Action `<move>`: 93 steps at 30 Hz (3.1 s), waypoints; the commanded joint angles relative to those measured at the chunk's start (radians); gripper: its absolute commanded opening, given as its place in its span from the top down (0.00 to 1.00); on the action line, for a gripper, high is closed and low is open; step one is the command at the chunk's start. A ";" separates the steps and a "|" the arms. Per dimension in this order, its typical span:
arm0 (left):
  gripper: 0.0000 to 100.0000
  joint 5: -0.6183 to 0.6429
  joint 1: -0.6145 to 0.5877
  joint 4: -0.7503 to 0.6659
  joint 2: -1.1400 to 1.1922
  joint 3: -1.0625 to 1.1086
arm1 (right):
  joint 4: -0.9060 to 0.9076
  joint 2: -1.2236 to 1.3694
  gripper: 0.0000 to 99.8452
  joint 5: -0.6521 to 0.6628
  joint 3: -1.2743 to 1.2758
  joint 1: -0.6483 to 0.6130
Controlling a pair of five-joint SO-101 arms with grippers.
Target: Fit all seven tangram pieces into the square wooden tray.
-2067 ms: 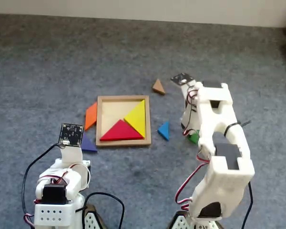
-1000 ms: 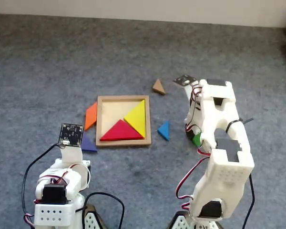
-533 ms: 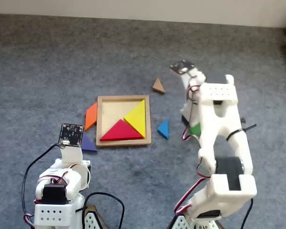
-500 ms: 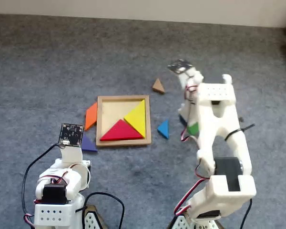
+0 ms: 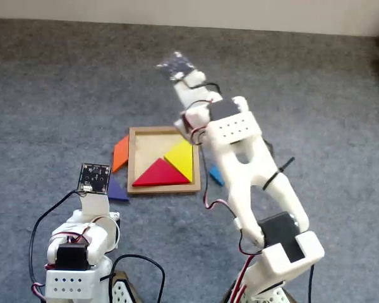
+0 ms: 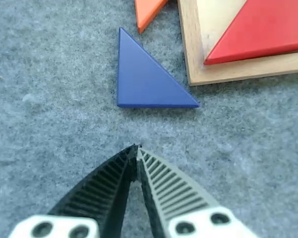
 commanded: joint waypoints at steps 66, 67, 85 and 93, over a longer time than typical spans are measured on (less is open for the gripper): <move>0.99 -0.006 -0.010 0.003 -0.016 0.019 | -0.085 0.245 0.76 -0.138 -0.104 0.156; 0.99 -0.006 -0.010 0.003 -0.016 0.019 | -0.087 0.245 0.76 -0.138 -0.104 0.157; 0.99 -0.006 -0.010 0.003 -0.016 0.019 | 0.346 0.177 0.76 -0.259 -0.130 0.156; 0.99 -0.006 -0.010 0.003 -0.016 0.019 | 0.358 0.183 0.76 -0.370 -0.036 0.107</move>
